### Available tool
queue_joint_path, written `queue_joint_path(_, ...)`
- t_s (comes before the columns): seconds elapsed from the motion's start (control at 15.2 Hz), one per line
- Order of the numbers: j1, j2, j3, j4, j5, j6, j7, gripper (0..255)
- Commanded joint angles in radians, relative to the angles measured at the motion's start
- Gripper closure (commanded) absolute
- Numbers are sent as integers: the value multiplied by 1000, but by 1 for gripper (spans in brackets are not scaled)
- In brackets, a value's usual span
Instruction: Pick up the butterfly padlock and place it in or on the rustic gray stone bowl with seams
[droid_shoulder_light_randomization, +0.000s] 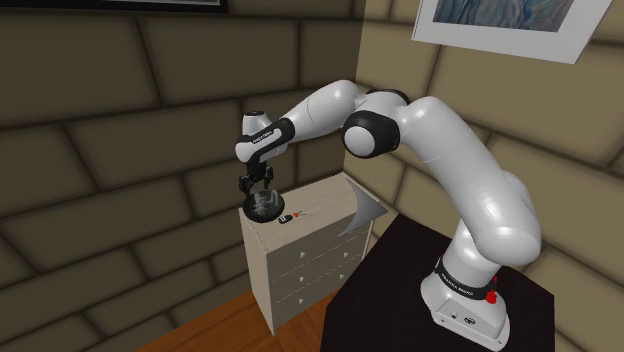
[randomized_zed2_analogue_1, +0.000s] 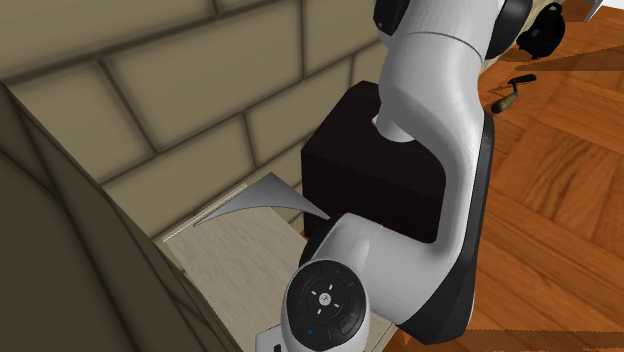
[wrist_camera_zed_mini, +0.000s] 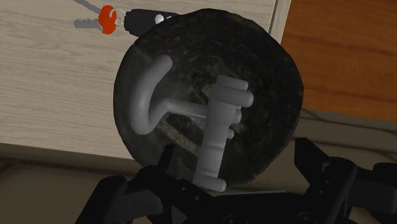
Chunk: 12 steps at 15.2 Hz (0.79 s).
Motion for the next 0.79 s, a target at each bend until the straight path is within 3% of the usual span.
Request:
queue_joint_path(0.0, 1, -24, -3, -7, -3, -17, 1, 0)
queue_joint_path(0.2, 4, -87, -11, -19, -11, -68, 5, 0)
queue_joint_path(0.73, 4, -87, -11, -19, -11, -68, 5, 0)
